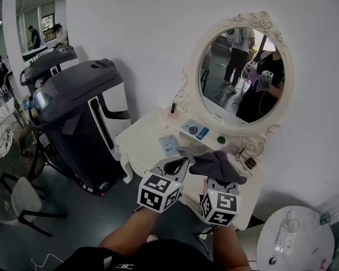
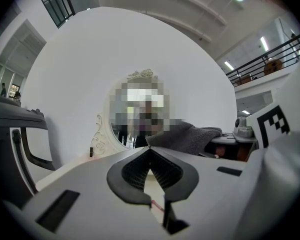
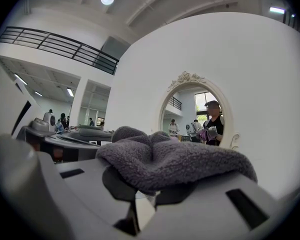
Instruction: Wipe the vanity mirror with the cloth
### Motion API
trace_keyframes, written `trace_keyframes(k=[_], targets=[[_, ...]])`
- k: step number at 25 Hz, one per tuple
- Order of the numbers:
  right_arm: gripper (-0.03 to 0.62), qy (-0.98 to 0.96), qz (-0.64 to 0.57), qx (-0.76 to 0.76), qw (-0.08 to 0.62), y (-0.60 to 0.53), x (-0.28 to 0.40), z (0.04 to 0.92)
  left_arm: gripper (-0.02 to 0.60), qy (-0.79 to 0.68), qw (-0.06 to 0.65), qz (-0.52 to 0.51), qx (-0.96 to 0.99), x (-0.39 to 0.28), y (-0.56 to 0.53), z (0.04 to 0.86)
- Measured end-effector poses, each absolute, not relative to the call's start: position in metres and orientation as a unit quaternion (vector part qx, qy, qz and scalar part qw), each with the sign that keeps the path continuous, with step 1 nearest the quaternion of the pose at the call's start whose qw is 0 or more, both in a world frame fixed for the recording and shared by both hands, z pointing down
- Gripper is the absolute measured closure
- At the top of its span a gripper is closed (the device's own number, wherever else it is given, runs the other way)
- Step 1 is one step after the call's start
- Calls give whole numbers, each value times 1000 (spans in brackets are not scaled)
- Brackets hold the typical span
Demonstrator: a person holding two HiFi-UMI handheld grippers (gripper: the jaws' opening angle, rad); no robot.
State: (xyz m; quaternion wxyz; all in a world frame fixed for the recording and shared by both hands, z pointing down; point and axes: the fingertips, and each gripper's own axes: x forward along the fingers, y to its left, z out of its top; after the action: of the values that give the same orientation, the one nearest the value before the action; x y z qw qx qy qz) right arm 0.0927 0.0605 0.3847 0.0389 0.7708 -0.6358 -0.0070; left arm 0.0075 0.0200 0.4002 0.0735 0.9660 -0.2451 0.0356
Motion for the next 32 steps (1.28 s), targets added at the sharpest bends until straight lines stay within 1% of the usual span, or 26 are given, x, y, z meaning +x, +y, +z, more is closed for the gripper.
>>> trace_keyframes(k=[7,14,19,24,32], targets=[[566,-626,6,779,39,38,92,401,581,-250,84,52,963,-4,-13,419],[566,-607,14,794,27,18,117,404,580,-227,79,62,969,19,-35,420],[566,-591,23,806,11,-2,156,413,581,-206,63,77,973,61,-56,425],[566,-585,20,811,-5,-47,203,412,581,-193,35,81,977,112,-97,415],[566,-573,18,820,-13,-102,273,403,581,-182,36,76,980,179,-160,402]])
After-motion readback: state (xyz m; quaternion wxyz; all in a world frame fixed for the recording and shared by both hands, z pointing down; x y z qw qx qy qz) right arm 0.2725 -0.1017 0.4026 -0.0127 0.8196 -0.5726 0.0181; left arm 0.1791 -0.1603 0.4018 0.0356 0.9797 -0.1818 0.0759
